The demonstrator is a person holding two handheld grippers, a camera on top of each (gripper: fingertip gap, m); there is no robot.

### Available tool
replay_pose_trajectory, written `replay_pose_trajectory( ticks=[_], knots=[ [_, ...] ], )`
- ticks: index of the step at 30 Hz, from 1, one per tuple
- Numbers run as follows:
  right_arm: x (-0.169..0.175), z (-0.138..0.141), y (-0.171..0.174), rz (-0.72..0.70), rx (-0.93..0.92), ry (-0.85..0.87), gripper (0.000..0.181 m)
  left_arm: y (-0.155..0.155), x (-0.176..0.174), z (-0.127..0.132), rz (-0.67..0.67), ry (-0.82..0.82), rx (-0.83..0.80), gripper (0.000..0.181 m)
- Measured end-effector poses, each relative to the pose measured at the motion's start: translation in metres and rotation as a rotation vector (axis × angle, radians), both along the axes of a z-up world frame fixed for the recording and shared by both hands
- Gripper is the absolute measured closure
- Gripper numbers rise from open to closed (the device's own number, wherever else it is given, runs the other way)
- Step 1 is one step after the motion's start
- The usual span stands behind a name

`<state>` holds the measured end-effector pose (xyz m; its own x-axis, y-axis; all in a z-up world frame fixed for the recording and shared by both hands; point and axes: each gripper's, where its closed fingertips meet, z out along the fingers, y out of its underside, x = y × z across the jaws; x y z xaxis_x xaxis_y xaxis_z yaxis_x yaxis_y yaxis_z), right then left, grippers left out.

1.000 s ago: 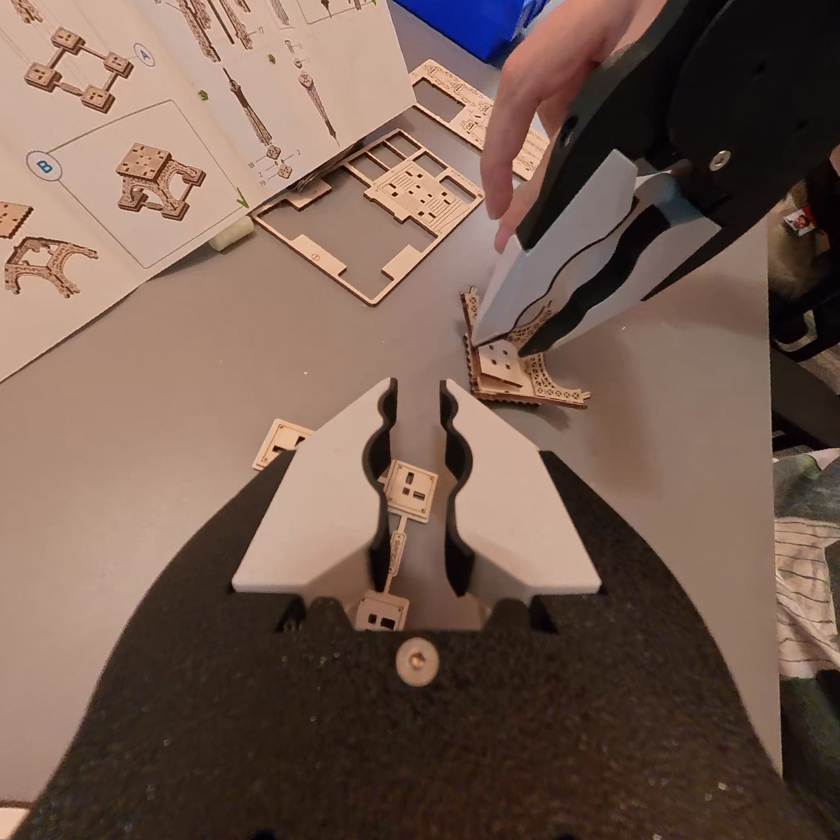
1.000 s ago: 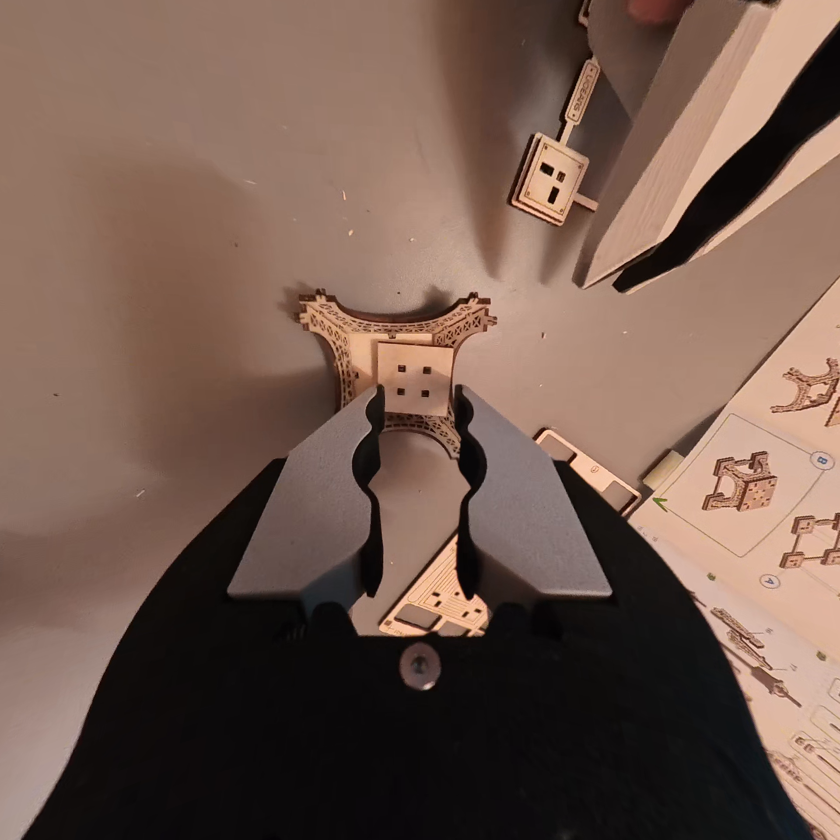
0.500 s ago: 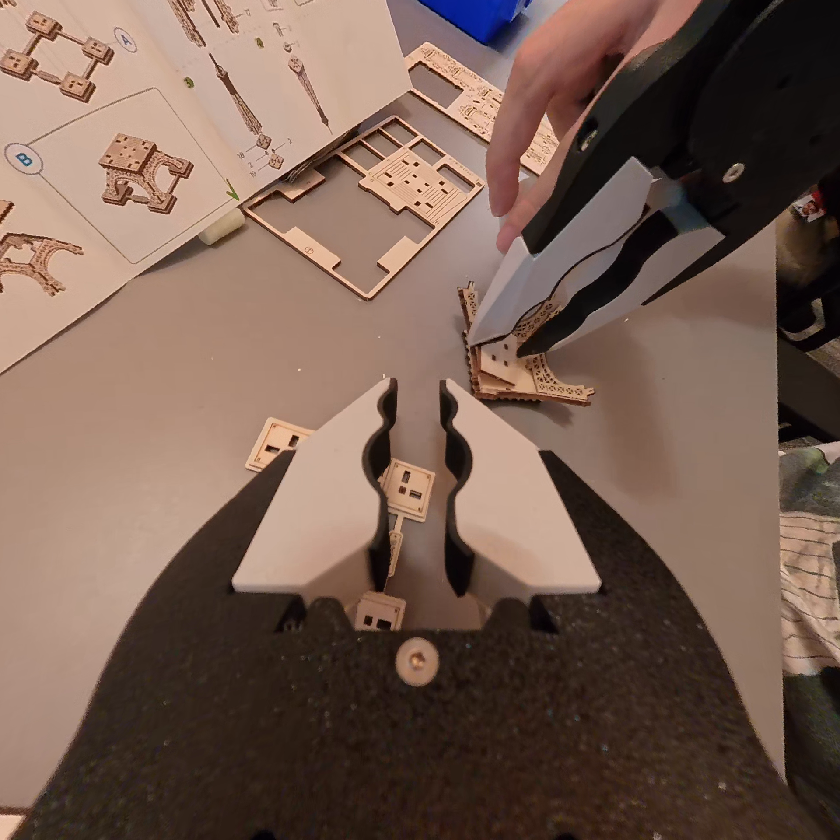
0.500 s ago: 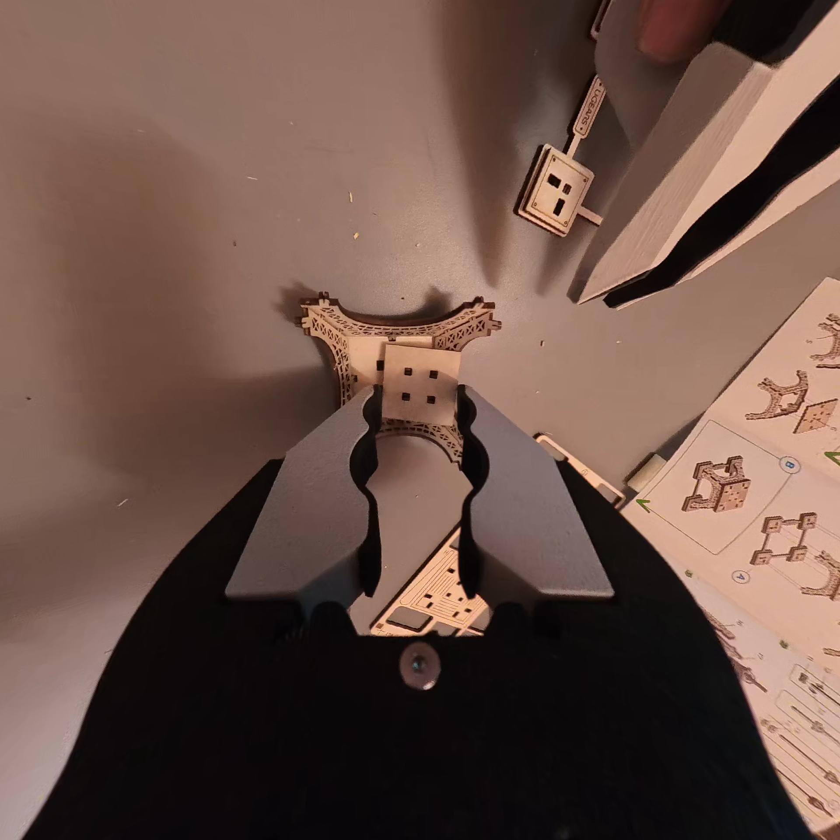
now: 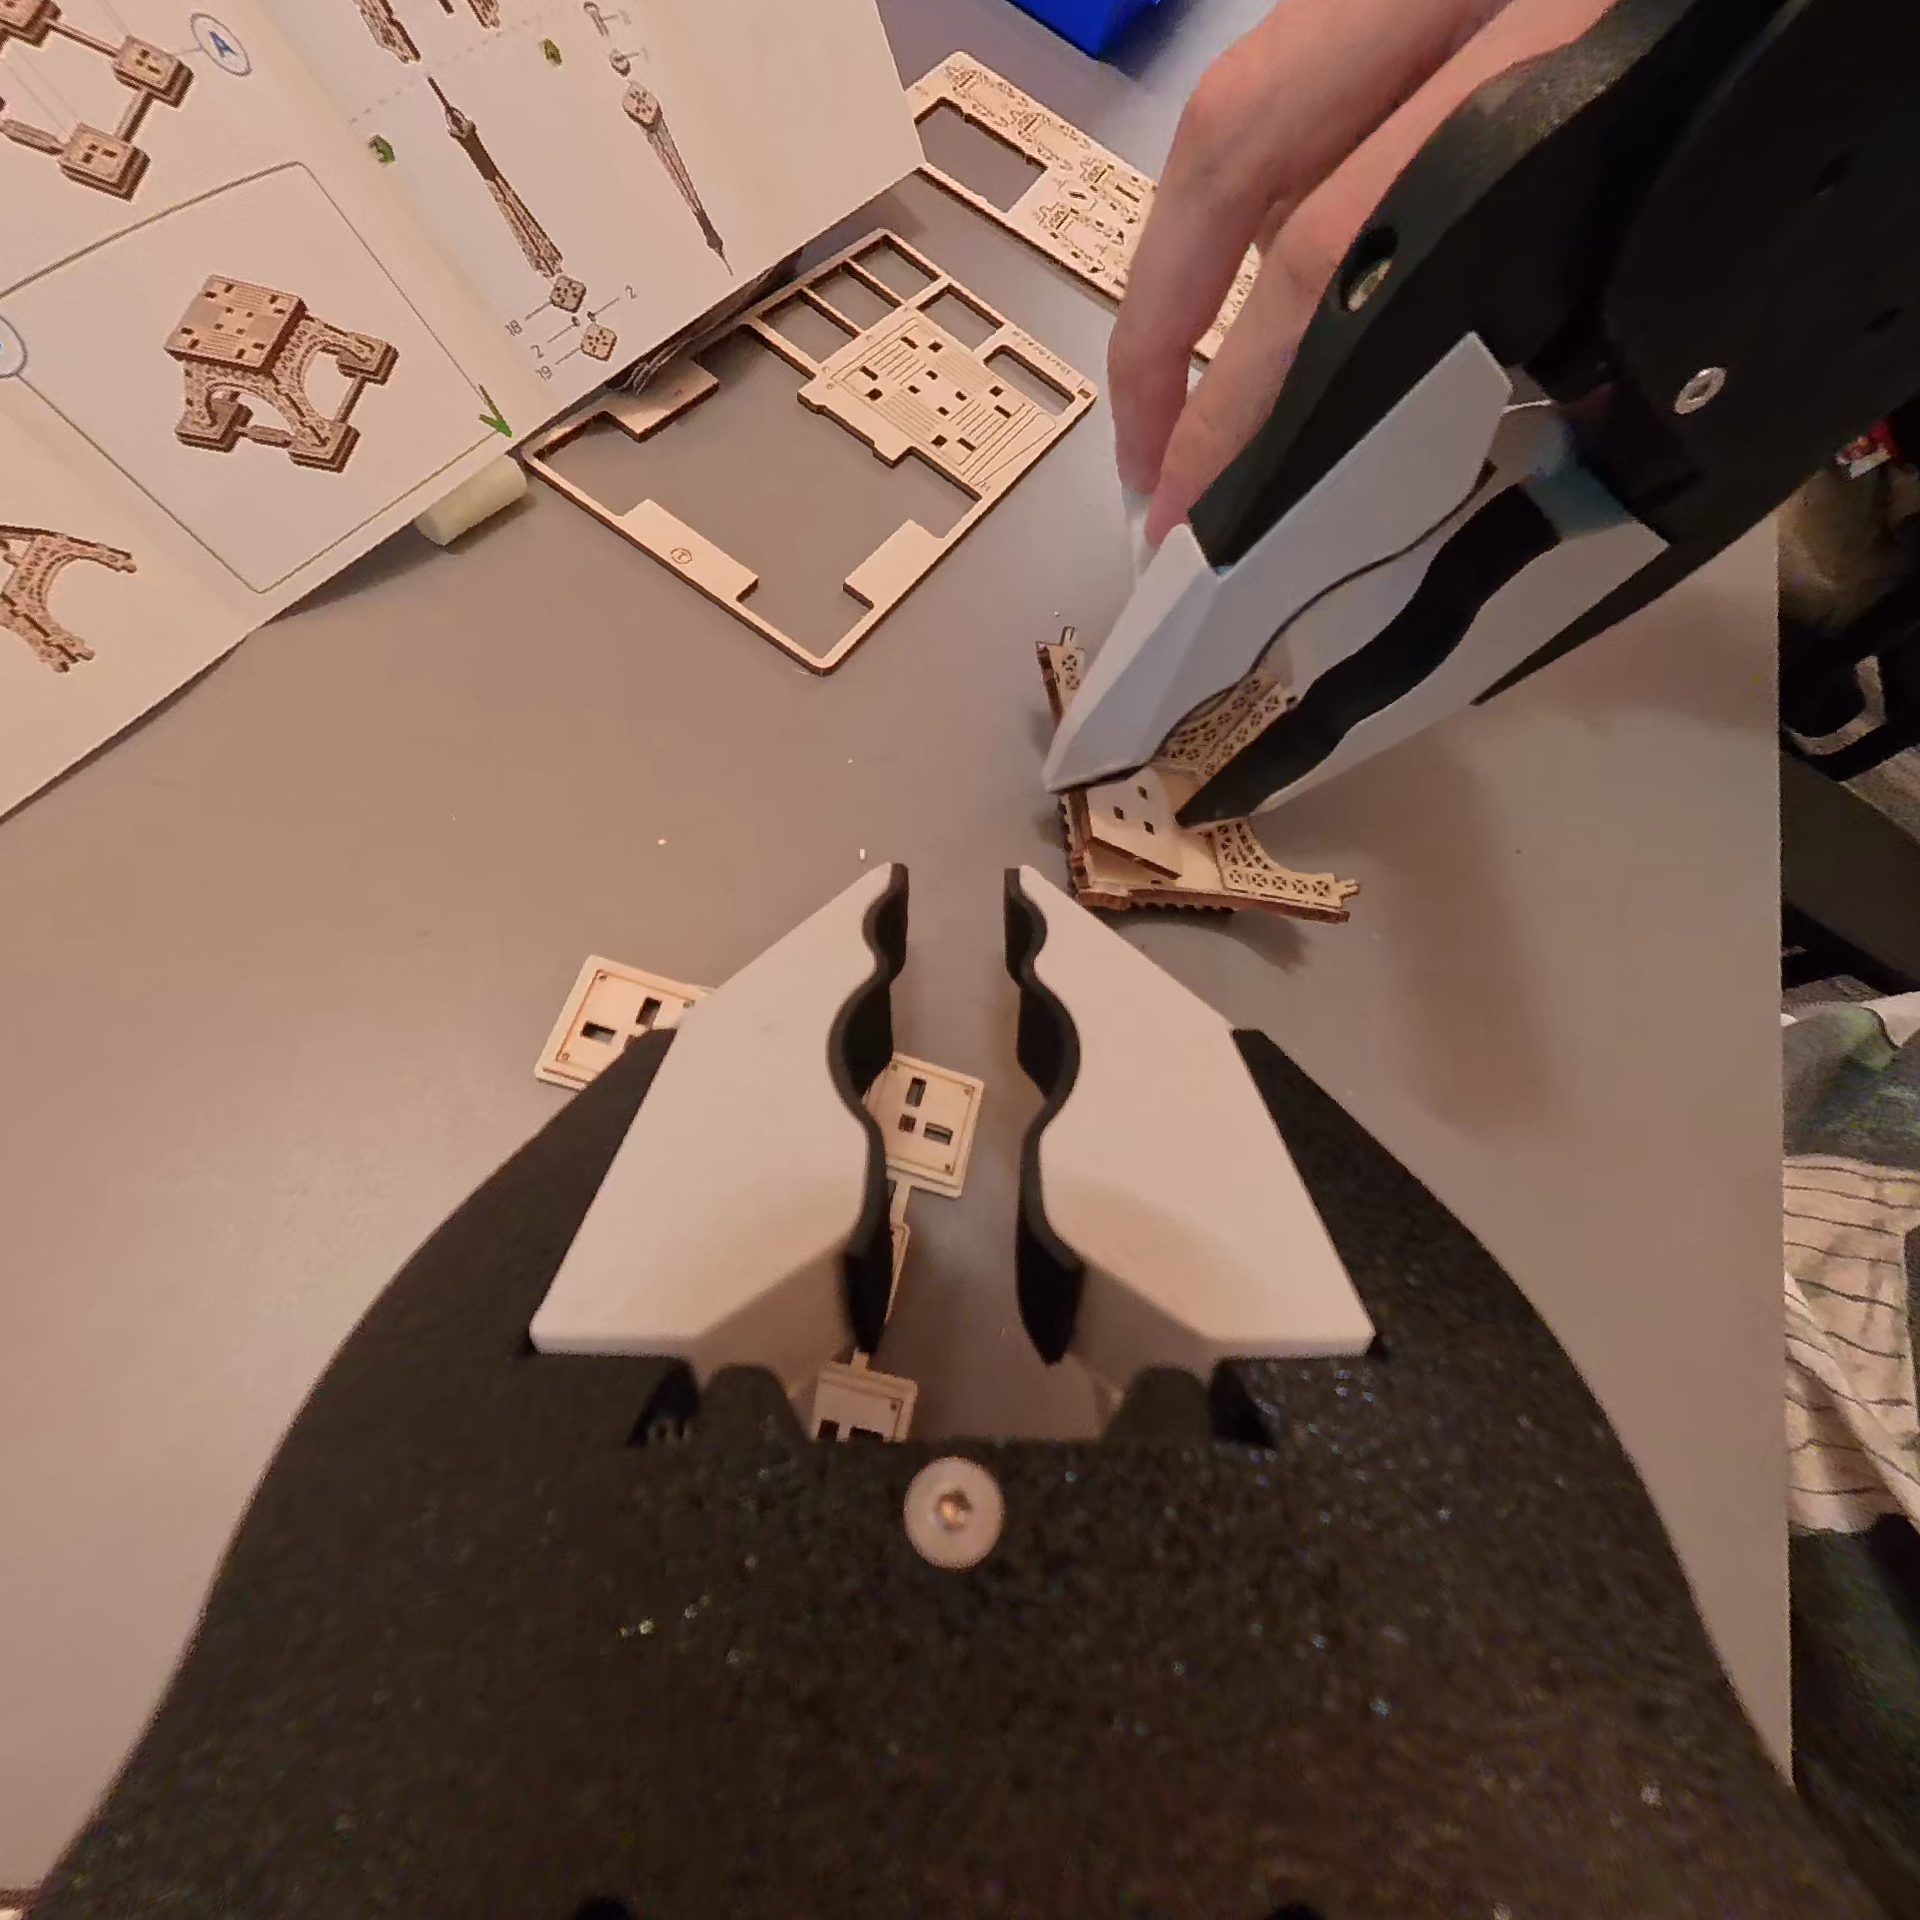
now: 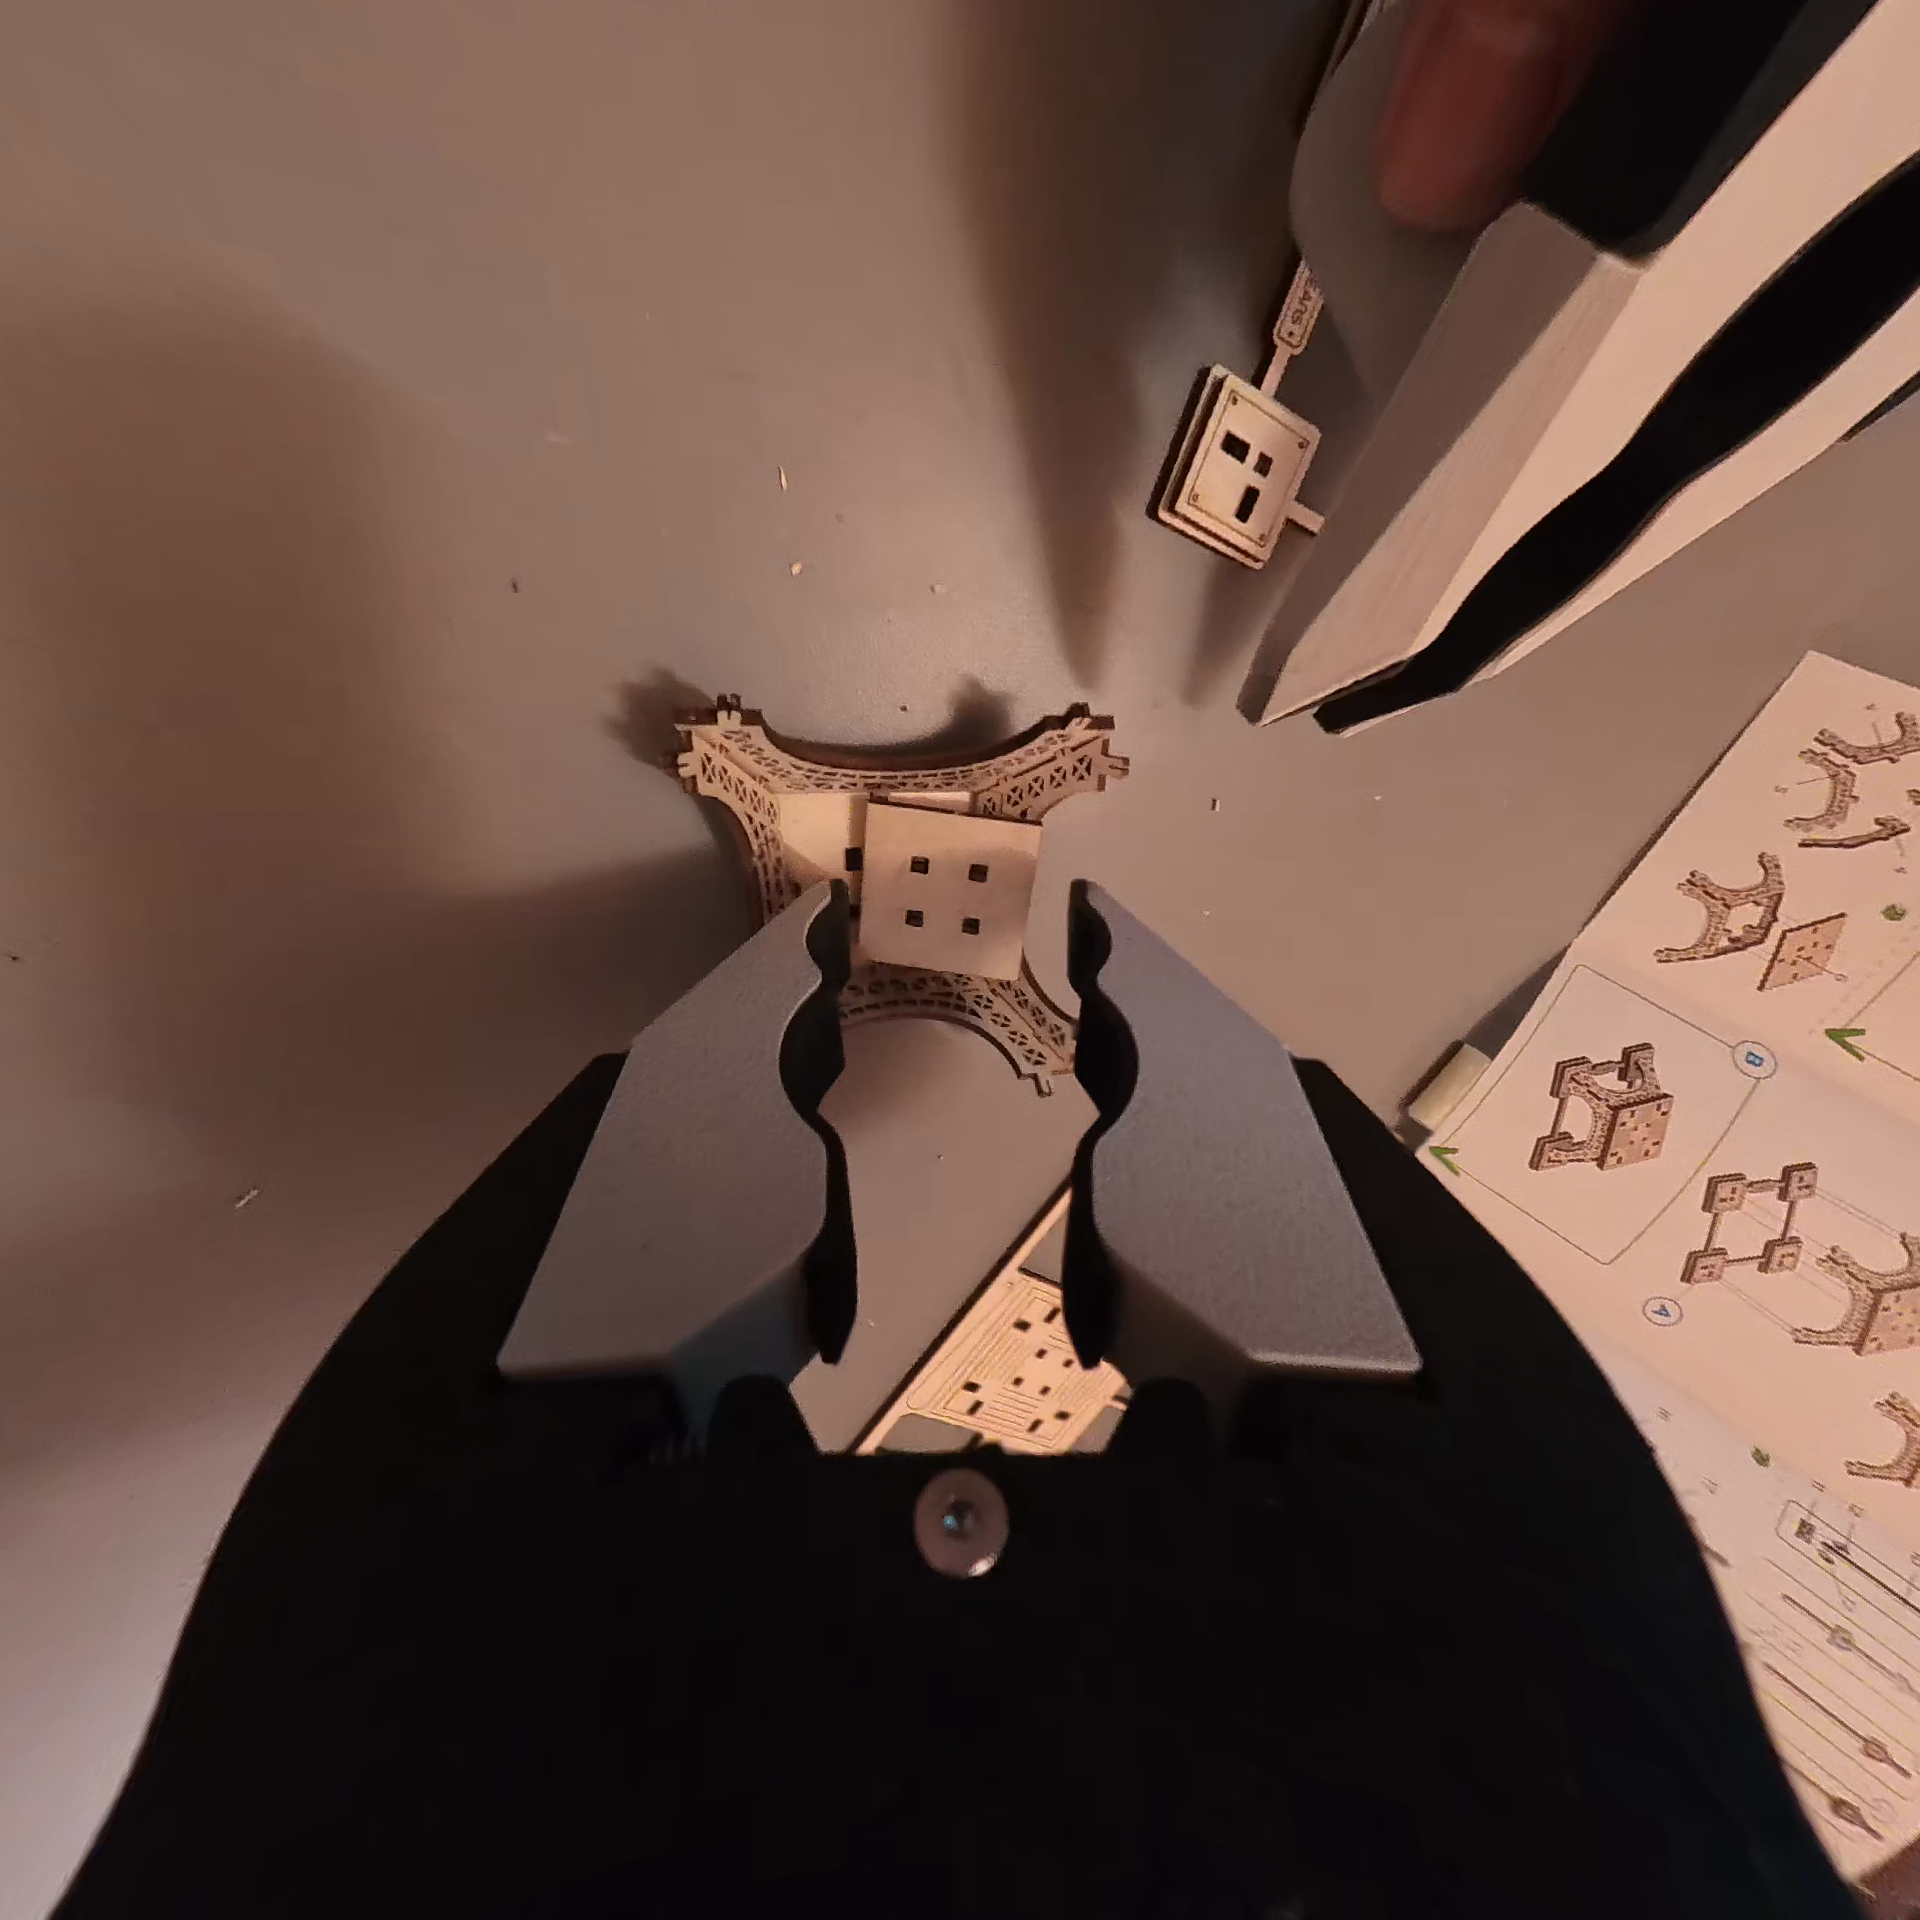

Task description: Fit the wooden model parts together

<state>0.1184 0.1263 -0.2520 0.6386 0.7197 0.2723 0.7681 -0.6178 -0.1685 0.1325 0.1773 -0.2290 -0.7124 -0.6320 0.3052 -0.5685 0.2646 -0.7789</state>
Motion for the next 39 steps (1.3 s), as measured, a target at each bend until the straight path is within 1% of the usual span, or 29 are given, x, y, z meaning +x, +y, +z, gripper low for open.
replay_pose_trajectory(
  ticks=[4,10,14,17,19,23,27,33,39],
  knots=[
    [-0.005,0.0,0.001,-0.006,0.013,0.027,0.151,0.0,0.0,-0.001,0.0,0.005,-0.001,0.166],
    [0.0,0.005,0.0,0.016,0.021,-0.028,0.151,-0.002,-0.001,-0.002,-0.005,0.008,0.007,0.166],
    [-0.007,0.012,-0.008,0.027,0.006,0.084,0.151,-0.002,-0.001,-0.003,-0.005,0.012,0.008,0.166],
    [-0.01,0.012,-0.008,0.03,0.009,0.151,0.151,-0.002,-0.002,-0.004,-0.008,0.018,0.013,0.166],
    [-0.011,0.008,-0.008,0.034,-0.016,0.167,0.151,-0.003,-0.002,-0.006,-0.012,0.021,0.021,0.166],
    [-0.005,-0.001,-0.007,0.038,-0.057,0.141,0.151,-0.005,-0.003,-0.008,-0.02,0.025,0.032,0.165],
    [-0.009,0.0,-0.007,0.041,-0.082,0.194,0.151,-0.005,-0.004,-0.008,-0.022,0.03,0.03,0.165],
    [-0.006,-0.002,-0.006,0.037,-0.096,0.181,0.151,-0.006,-0.005,-0.007,-0.028,0.029,0.028,0.165],
    [0.0,0.002,-0.007,0.046,-0.101,0.112,0.151,-0.008,-0.006,-0.006,-0.034,0.033,0.024,0.165]
  ],
)
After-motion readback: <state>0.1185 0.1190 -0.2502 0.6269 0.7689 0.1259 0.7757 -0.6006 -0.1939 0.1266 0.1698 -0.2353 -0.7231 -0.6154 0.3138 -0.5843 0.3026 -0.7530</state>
